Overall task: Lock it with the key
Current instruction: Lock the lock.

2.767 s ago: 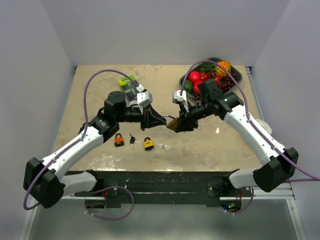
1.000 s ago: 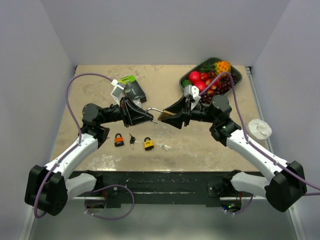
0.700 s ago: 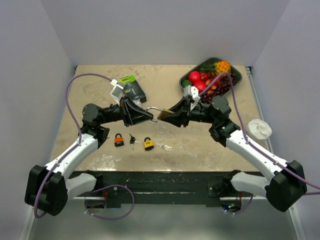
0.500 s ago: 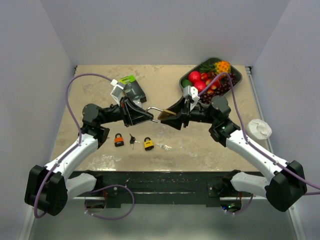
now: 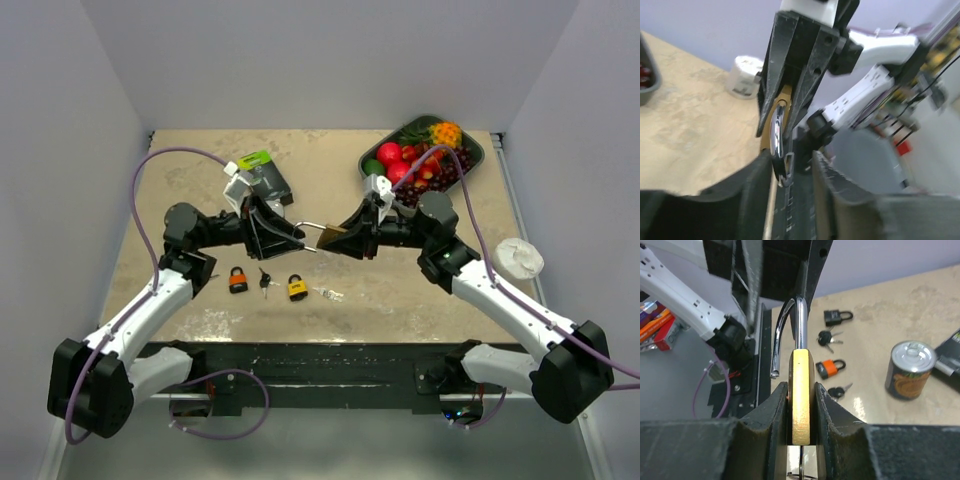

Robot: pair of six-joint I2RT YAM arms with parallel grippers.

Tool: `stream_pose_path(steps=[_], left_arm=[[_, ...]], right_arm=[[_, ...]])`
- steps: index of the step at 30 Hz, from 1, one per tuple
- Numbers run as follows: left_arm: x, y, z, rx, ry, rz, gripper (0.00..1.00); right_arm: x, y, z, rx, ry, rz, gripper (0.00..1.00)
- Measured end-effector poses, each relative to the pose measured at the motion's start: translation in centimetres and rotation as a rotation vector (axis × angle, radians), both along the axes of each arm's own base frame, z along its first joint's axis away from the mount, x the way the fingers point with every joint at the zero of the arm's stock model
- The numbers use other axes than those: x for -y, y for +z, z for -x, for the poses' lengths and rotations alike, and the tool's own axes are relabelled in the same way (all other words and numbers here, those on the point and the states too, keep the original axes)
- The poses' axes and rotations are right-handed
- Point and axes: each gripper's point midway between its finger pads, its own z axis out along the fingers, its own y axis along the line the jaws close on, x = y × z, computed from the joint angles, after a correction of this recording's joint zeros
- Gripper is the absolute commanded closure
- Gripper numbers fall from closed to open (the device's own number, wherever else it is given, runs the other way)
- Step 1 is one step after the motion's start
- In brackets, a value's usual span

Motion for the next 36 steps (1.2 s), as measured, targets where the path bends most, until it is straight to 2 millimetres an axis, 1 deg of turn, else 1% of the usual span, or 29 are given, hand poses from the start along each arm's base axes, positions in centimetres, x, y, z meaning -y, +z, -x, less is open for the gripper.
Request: stream_pose_path(steps=[1, 3, 6, 9, 11, 15, 18, 19, 21, 22, 24, 29, 30, 33, 36], left_arm=[[-0.1, -0.4, 0.1, 0.017, -0.006, -0.028, 0.48], [-0.3, -1.0, -0.2, 0.099, -0.004, -0.105, 0.45], [-0.7, -0.7, -0.8, 0.247, -0.002, -0.201, 0.44], [-1.2, -0.6, -0.4, 0.356, -0.030, -0.266, 0.45], [-1.4, -1.3, 0.1, 0.379, -0.057, -0.297, 0.46], [-1.2, -3.0, 0.9, 0.341, -0.103, -0.330, 0.49], [-0.6, -3.6, 1.8, 0.324, -0.139, -0.332, 0.58], [-0.5, -3.8, 2.0, 0.314, -0.148, -0.331, 0.67], [-0.1, -4.3, 2.4, 0.296, -0.158, -0.328, 0.76], [0.0, -4.6, 2.5, 0.286, -0.160, -0.330, 0.89], [0.1, -4.9, 2.6, 0.270, -0.159, -0.331, 0.99], [0.2, -4.8, 2.5, 0.280, -0.147, -0.327, 0.99], [0.2, -4.8, 2.5, 0.282, -0.147, -0.327, 0.88], [0.1, -4.7, 2.6, 0.286, -0.143, -0.325, 0.75], [0.2, -4.5, 2.6, 0.289, -0.143, -0.321, 0.75]], right_arm=[[0.1, -0.8, 0.3, -0.026, 0.012, 0.026, 1.00], [0.2, -1.6, 0.6, -0.049, 0.024, 0.057, 1.00], [0.4, -2.7, 1.2, -0.074, 0.049, 0.109, 1.00], [0.6, -3.1, 1.8, -0.085, 0.076, 0.141, 1.00], [0.7, -3.2, 2.1, -0.090, 0.092, 0.153, 1.00], [0.8, -2.7, 2.4, -0.086, 0.109, 0.158, 1.00], [0.7, -2.2, 2.6, -0.081, 0.122, 0.153, 1.00], [0.7, -2.1, 2.7, -0.080, 0.126, 0.151, 1.00], [0.7, -1.9, 2.7, -0.078, 0.130, 0.149, 1.00], [0.7, -1.9, 2.8, -0.078, 0.134, 0.148, 1.00], [0.7, -1.8, 3.0, -0.077, 0.147, 0.146, 1.00], [0.7, -1.6, 3.4, -0.086, 0.173, 0.146, 1.00], [0.7, -1.6, 3.5, -0.086, 0.177, 0.147, 1.00], [0.7, -1.5, 3.4, -0.086, 0.178, 0.149, 1.00], [0.6, -1.6, 3.3, -0.085, 0.179, 0.155, 1.00]])
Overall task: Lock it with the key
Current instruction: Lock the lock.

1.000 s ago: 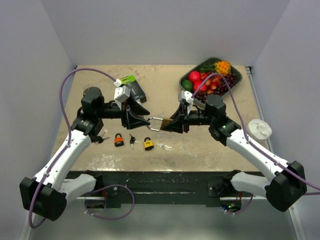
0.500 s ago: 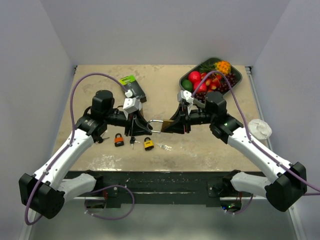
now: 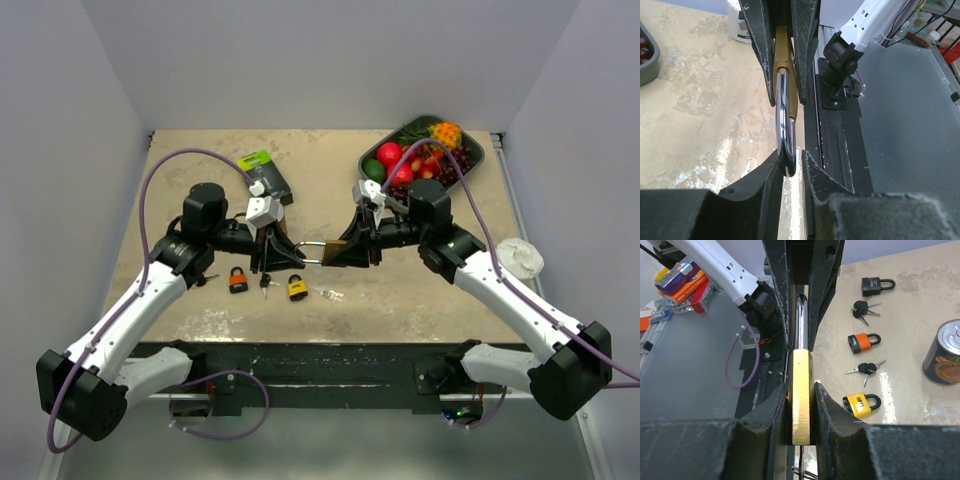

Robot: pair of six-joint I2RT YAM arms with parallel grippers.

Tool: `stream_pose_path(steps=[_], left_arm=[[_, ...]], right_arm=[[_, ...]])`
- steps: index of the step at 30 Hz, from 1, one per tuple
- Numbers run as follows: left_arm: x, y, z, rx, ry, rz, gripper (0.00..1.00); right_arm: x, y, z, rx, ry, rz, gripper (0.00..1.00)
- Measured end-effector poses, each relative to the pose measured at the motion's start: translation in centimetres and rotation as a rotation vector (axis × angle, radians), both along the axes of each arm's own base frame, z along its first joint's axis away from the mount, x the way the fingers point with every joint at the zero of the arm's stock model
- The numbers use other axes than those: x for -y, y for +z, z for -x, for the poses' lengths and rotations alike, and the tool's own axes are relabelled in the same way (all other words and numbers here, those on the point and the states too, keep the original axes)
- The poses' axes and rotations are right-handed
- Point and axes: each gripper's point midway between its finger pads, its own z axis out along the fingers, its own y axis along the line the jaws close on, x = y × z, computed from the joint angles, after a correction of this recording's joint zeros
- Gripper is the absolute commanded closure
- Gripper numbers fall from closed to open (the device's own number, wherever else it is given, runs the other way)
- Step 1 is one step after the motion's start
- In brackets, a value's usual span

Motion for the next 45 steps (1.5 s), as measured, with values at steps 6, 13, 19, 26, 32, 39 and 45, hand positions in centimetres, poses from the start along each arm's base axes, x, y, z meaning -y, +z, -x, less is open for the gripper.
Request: stream_pose_path(steps=[6, 13, 19, 26, 32, 39, 45], left_arm=[[-0.1, 0.2, 0.1, 0.011, 0.002, 0.004, 0.93], [0.0, 0.4, -0.2, 0.003, 0.022, 0.005, 1.00], [0.4, 0.4, 0.0, -0.043, 0.026, 0.023, 1.00], [1.3, -0.3, 0.7, -0.108, 0.025, 0.038, 1.00], [1.9, -0.8, 1.0, -0.194, 0.010, 0.066, 1.00], [2.1, -0.6, 1.7, -0.223, -0.042, 0.078, 1.00], [0.9, -0.7, 1.3, -0.221, 0.005, 0.102, 1.00]], right_arm=[[0.0, -0.6, 0.0, -0.004, 0.006, 0.021, 1.00], [-0.1, -0.4, 0.1, 0.009, 0.019, 0.016, 1.00], [-0.2, -0.3, 0.1, 0.000, 0.018, 0.011, 1.00], [-0.6, -0.9, 0.8, -0.062, 0.047, 0.027, 1.00], [-1.1, -1.1, 1.3, -0.130, 0.057, 0.035, 1.00], [-0.9, -1.5, 2.0, -0.174, 0.080, 0.054, 1.00], [-0.7, -1.9, 1.8, -0.151, 0.069, 0.070, 0.78]])
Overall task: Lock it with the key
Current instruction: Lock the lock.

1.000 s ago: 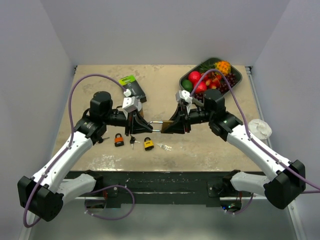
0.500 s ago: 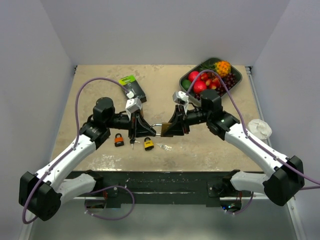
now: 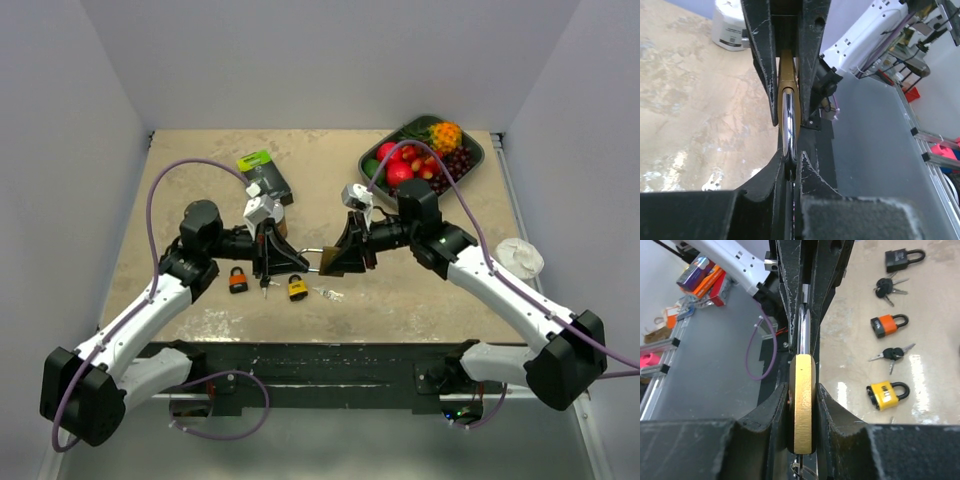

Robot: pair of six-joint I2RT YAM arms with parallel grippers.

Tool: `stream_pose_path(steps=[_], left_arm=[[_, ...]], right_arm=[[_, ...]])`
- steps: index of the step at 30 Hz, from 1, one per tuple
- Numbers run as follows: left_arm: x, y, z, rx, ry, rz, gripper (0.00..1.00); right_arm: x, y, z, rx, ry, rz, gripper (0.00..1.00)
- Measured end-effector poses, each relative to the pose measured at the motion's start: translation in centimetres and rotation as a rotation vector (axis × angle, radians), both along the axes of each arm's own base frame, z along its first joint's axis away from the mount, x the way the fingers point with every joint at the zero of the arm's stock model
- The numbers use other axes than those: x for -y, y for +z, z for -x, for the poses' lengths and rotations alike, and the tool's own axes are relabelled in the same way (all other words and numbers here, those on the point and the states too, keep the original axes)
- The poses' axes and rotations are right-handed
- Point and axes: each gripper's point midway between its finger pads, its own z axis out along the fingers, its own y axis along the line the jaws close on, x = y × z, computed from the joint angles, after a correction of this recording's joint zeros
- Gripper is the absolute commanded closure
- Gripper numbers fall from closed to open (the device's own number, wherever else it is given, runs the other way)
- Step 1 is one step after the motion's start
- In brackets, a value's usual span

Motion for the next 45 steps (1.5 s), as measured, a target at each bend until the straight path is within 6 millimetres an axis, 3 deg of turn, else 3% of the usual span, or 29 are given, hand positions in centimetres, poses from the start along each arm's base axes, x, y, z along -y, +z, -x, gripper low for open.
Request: stream_pose_path(steps=[1, 2, 3, 8, 12, 19, 29, 32, 33, 41, 45], left_arm=[[-0.3, 0.1, -0.4, 0.007, 0.020, 0.004, 1.00], [-0.4, 0.2, -0.8, 0.015, 0.033, 0.008, 1.00], [-0.6, 0.4, -1.1, 0.025, 0.045, 0.013, 1.00], [-1.6, 0.4, -2.7, 0.021, 0.115, 0.011, 1.00], [-1.9, 0.4, -3.1, 0.021, 0.134, 0.010, 1.00], [-1.9, 0.4, -2.9, 0.021, 0.118, 0.011, 1.00], [-1.8, 0.9, -2.7, 0.025, 0.108, 0.026, 1.00], [-1.8, 1.1, -2.7, 0.028, 0.105, 0.034, 1.00], [-1.8, 1.2, -2.7, 0.029, 0.104, 0.036, 1.00], [-1.8, 0.8, -2.9, 0.023, 0.119, 0.036, 1.00], [-2.0, 0.8, -3.5, 0.022, 0.150, 0.035, 1.00]], right_arm=[[-0.1, 0.2, -0.5, 0.019, -0.013, -0.002, 0.65], [-0.1, 0.3, -0.6, 0.025, -0.014, -0.002, 0.39], [0.0, 0.4, -1.0, 0.034, -0.021, -0.003, 0.33], [1.3, 2.1, -2.6, 0.126, -0.061, -0.017, 0.26], [2.8, 2.1, -3.3, 0.143, -0.102, 0.001, 0.35], [3.9, 1.0, -3.6, 0.122, -0.129, 0.044, 0.62], [3.9, 0.2, -3.7, 0.108, -0.122, 0.065, 0.73], [3.8, -0.2, -3.9, 0.100, -0.121, 0.071, 0.88], [3.8, -0.2, -3.9, 0.099, -0.121, 0.072, 0.99], [4.1, -0.4, -4.4, 0.093, -0.151, 0.085, 1.00], [5.3, -0.6, -5.4, 0.075, -0.201, 0.088, 1.00]])
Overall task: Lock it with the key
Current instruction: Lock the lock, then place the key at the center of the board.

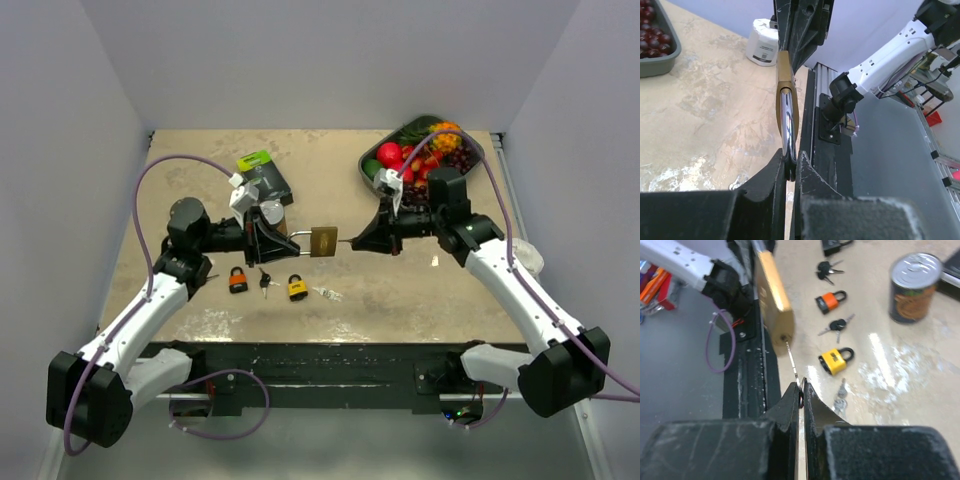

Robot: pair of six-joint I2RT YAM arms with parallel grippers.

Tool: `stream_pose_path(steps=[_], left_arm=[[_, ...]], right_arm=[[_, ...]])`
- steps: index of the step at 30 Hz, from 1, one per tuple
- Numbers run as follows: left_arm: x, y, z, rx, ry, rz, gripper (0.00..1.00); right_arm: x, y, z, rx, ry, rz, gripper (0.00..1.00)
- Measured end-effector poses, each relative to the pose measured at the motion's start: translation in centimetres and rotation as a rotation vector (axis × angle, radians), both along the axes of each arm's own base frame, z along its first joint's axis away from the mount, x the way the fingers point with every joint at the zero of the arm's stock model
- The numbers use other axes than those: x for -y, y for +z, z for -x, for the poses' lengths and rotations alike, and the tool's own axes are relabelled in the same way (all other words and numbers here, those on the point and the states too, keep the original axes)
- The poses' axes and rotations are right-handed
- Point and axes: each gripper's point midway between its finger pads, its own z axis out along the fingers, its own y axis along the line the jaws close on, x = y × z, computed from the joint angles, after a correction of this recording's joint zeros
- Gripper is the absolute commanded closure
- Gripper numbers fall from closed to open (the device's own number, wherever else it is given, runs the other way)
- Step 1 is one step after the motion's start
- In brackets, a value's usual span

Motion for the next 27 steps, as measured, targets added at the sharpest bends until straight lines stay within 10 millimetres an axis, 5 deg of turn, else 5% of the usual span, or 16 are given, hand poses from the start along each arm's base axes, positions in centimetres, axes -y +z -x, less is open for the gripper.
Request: stream_pose_path(steps=[11, 22, 27], left_arm=[[-1.1, -0.2, -1.2, -0.028, 0.056, -0.003, 1.00], [-1.5, -0.8, -1.8, -0.046, 0.091, -0.020, 1.00], [-1.8, -1.2, -2.1, -0.051, 0.110, -0.025, 1.00]], right_arm=[[5.4, -3.0, -2.2, -0.107, -0.188, 0.092, 1.00], [7.5, -14.1, -2.9, -0.570, -0.189, 0.419, 1.00], [8.7, -16.1, -2.4, -0.613, -0.115, 0.528, 1.00]])
